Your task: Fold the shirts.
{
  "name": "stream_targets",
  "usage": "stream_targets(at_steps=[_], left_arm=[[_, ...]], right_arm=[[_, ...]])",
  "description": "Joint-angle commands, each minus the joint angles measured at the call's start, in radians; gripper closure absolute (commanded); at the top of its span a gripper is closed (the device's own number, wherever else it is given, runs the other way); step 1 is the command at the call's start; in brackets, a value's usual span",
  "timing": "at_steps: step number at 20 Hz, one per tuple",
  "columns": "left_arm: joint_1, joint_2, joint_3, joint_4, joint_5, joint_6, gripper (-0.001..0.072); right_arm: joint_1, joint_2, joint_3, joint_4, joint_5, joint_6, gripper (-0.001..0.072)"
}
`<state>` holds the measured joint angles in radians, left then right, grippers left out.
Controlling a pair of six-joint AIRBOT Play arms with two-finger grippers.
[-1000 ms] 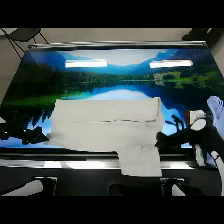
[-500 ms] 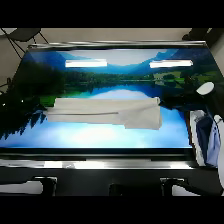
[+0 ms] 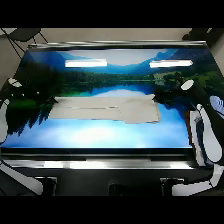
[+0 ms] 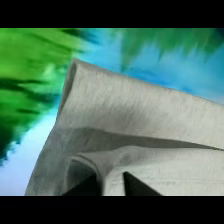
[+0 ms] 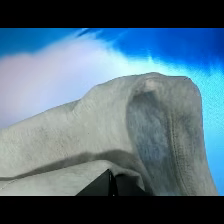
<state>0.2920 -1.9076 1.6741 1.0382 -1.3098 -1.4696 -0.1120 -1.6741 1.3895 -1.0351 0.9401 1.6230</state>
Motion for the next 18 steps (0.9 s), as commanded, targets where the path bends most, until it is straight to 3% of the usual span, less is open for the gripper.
stream_targets(at_steps=[1, 2, 4, 10, 18], left_arm=[[-0.012, -0.039, 0.027, -0.018, -0.023, -0.008, 0.0049], [-0.005, -0.032, 0.044, -0.016, -0.041, -0.005, -0.0012], [0.020, -0.010, 0.085, -0.016, -0.063, -0.006, -0.0013], [0.050, 0.116, 0.116, -0.018, -0.101, -0.008, -0.0009], [0.005, 0.203, 0.115, -0.018, -0.174, -0.009, -0.0006]], right_arm=[[0.000, -0.018, 0.011, 0.001, 0.008, 0.002, 0.0393], [-0.013, -0.012, 0.029, 0.003, 0.054, -0.030, 0.0140], [-0.074, 0.003, 0.070, 0.003, 0.190, -0.097, 0.0018], [-0.317, -0.042, 0.042, 0.085, 0.507, -0.187, 0.0002], [-0.346, -0.222, 0.005, 0.327, 0.543, -0.292, -0.0003]])
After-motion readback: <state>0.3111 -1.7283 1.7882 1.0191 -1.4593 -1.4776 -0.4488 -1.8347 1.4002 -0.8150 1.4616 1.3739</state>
